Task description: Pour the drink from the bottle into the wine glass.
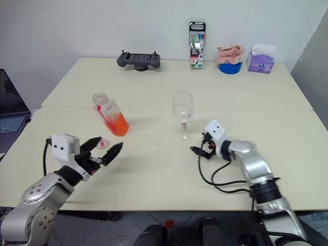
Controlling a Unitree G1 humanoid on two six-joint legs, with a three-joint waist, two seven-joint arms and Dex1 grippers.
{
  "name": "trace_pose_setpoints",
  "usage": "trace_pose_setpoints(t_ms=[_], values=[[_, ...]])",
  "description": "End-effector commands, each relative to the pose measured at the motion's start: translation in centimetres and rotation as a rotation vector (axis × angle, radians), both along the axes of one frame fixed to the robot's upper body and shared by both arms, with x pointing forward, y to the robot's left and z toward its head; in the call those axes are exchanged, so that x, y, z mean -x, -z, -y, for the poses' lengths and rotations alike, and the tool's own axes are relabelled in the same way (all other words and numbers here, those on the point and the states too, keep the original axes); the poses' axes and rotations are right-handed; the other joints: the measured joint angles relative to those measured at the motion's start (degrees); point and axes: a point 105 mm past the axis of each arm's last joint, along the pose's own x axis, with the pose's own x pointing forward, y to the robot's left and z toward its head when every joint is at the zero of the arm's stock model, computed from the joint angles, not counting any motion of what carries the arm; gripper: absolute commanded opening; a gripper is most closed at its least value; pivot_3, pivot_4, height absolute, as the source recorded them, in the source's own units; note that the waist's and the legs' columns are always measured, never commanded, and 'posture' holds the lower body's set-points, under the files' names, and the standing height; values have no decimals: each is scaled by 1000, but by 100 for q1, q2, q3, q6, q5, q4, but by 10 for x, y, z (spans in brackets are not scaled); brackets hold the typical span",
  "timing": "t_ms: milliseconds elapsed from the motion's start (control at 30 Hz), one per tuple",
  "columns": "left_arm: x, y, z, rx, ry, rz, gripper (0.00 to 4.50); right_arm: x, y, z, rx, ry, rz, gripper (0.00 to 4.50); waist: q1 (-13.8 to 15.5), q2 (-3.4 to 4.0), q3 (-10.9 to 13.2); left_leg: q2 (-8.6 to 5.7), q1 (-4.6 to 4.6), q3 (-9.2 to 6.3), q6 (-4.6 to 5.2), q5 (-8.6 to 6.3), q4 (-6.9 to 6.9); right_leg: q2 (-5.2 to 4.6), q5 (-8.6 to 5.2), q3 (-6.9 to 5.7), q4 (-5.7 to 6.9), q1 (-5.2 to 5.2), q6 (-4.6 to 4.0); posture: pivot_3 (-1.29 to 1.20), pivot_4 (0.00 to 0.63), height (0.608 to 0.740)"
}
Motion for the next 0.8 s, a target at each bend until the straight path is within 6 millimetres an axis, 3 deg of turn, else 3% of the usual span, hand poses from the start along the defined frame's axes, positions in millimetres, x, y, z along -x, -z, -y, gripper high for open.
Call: trace_pose_setpoints(t_ms=[33,167,367,600,800], values=[[-3,-16,-16,-44,-88,103,4500,35,-68,10,-45,-208,64,4474,9,-4,4,-1,1,0,1,-1,-1,0,-3,0,-1,0,6,0,150,740],[-12,-26,-22,-67,-116,143,4500,43,-124,18,-89,-246,127,4474,-8,-14,18,-4,5,3,2,-1,5,6,-15,-6,1,5,25,0,150,740],[-27,-34,-23,-120,-51,141,4500,37,-169,11,-164,-237,192,4474,-15,-20,16,4,19,5,3,-1,3,18,-10,-8,10,11,16,0,150,740],[-50,-45,-16,-139,8,139,4500,27,-174,2,-126,-227,246,4474,-1,-21,17,-2,6,4,2,-1,2,6,3,-7,1,5,-3,0,150,740],[-67,-48,-9,-121,5,144,4500,26,-172,2,-105,-229,257,4474,6,-21,16,-1,-68,1,-1,1,10,1,13,-4,16,-70,1,0,150,740]])
